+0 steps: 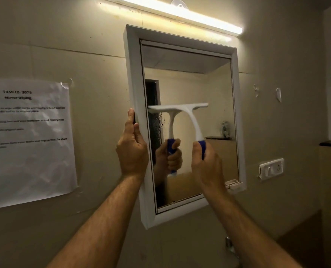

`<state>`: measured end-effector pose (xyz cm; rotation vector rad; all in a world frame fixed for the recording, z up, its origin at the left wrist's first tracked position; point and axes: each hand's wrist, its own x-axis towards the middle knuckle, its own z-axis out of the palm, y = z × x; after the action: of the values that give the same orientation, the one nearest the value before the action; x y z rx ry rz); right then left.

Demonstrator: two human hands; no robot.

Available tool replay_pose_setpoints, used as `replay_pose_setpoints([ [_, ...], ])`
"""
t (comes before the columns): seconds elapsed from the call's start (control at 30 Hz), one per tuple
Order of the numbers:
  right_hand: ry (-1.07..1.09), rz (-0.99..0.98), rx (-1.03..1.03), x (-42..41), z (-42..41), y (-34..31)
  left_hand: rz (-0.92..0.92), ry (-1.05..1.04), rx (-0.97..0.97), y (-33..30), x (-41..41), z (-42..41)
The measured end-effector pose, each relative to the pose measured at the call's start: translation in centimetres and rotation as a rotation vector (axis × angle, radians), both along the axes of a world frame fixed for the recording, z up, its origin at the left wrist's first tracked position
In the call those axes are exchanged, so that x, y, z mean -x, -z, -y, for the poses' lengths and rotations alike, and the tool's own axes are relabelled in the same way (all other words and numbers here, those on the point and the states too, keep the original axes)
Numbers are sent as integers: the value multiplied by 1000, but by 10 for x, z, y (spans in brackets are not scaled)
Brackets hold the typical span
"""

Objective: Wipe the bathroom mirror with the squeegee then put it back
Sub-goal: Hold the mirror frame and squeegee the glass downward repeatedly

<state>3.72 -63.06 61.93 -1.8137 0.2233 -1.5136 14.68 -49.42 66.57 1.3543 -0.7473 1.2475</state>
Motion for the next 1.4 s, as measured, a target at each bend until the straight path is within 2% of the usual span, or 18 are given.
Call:
replay_pose_setpoints([
  [0.13, -25, -27, -2, 7, -3, 21, -5, 20, -12, -1, 5, -2],
  [0.27, -43, -10, -13, 22, -6, -8, 7, 15, -18, -1, 9, -3],
  [0.4, -142, 113, -120, 28, -27, -37, -3, 13, 2, -2, 9, -3],
  [0.43, -128, 83, -104, 26, -26, -36, -4, 16, 2, -2, 10, -3],
  [0.53, -48, -41, -59, 18, -14, -4, -10, 41, 7, -1, 10, -3],
  [0.67, -73, -61, -59, 18, -16, 36, -23, 46, 30, 0, 10, -2],
  [0.97, -244, 22, -123, 16, -10, -41, -57, 13, 89, 1, 13, 2],
  [1.23, -212, 26, -41, 2, 0, 47, -90, -27, 194, 8, 13, 6],
  [1.4, -238, 47, -73, 9, 0, 12, -90, -67, 191, 7, 17, 7],
])
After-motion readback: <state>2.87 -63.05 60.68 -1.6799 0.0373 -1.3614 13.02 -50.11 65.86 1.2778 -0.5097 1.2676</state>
